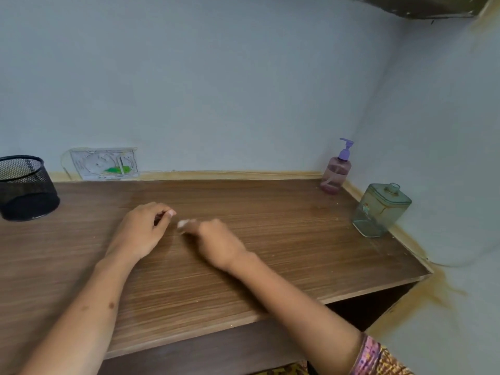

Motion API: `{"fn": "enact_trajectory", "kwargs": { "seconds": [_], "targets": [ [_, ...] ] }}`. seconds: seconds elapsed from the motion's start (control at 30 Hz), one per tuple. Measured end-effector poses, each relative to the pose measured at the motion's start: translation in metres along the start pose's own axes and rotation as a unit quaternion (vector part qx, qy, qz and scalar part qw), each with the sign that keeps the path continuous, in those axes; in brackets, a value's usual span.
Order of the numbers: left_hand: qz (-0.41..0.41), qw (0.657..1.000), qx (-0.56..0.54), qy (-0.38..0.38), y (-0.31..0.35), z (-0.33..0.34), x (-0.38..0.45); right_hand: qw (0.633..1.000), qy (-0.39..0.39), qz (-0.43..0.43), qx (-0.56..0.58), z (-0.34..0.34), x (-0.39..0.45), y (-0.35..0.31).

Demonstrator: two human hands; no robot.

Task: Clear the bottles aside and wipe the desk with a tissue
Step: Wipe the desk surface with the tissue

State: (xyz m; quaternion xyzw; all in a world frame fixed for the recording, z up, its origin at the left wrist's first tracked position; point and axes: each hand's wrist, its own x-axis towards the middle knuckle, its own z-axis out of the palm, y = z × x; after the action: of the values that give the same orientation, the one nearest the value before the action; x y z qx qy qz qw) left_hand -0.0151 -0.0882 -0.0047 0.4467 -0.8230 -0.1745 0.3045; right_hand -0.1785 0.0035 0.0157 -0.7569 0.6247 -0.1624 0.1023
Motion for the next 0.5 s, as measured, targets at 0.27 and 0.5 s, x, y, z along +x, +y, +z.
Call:
{"fn": "enact_trajectory", "kwargs": {
  "seconds": [0.27,0.5],
  "targets": [
    [0.005,1.000,-0.001,0.009,0.004,0.000,0.000,0.988,-0.034,-0.149,-0.001,0.005,-0.042,-0.005],
    [0.011,1.000,0.005,0.007,0.005,0.000,-0.001,0.994,0.037,0.081,-0.055,-0.043,-0.069,0.098]
  ]
}}
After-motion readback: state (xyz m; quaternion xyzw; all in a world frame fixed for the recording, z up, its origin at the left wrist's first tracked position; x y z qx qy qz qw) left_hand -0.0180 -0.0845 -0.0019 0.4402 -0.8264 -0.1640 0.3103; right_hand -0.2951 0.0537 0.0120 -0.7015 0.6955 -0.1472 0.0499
